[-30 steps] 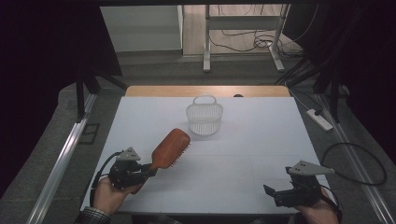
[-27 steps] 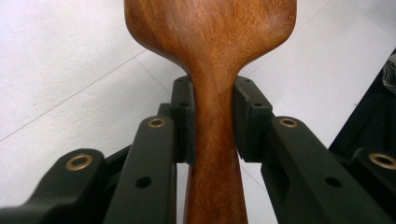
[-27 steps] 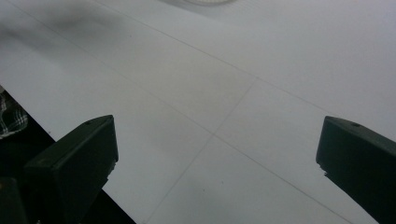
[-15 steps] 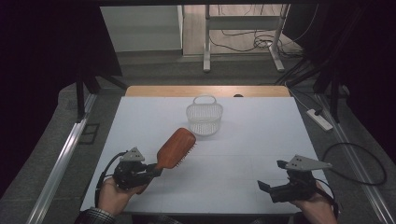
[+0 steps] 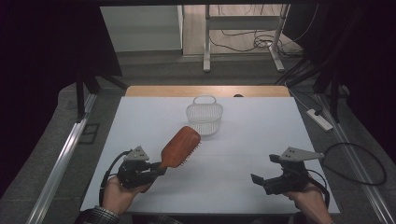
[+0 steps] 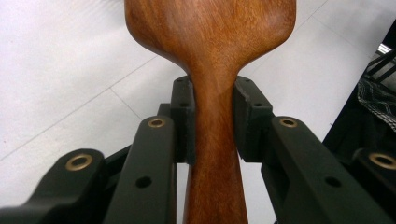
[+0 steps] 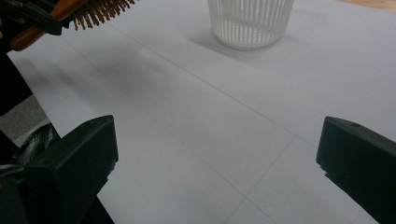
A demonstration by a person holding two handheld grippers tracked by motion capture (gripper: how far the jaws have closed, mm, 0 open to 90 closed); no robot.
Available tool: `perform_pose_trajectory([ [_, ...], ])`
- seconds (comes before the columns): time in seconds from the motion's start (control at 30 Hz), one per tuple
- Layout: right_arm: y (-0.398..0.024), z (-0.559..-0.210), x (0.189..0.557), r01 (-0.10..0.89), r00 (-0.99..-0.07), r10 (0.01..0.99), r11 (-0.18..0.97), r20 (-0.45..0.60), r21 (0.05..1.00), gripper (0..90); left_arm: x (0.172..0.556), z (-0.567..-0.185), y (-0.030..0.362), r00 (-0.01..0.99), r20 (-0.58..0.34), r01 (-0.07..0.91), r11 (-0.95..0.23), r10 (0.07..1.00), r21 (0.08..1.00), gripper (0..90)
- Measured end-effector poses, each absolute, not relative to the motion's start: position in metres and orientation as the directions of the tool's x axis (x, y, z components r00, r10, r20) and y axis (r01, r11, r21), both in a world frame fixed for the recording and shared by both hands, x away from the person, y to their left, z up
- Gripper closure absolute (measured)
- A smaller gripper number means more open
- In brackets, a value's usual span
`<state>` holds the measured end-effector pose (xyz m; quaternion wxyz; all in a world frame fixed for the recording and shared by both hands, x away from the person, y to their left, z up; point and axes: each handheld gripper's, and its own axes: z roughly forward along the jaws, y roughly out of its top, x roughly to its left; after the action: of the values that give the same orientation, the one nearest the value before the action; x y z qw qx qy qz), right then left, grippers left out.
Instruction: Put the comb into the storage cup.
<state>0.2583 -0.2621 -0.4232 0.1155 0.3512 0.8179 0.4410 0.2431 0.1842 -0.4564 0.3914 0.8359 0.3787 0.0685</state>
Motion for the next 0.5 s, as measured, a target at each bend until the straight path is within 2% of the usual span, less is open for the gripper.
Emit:
perform_pose_trajectory([
  [0.07,-0.260,-0.423,0.260,0.474,-0.727,0.674,0.358,0.129,0.804,0.0,0.243,-0.456,0.183,0.705,-0.179,0.576,-0.406,0.687,0.710,72.0],
  [0.13,-0.256,-0.422,0.265,0.494,-0.726,0.663,0.322,0.180,0.808,0.0,0.243,-0.454,0.181,0.707,-0.170,0.568,-0.407,0.686,0.715,72.0],
  [0.5,-0.238,-0.418,0.275,0.492,-0.736,0.648,0.310,0.198,0.814,0.0,0.246,-0.446,0.169,0.717,-0.137,0.533,-0.412,0.683,0.739,72.0],
])
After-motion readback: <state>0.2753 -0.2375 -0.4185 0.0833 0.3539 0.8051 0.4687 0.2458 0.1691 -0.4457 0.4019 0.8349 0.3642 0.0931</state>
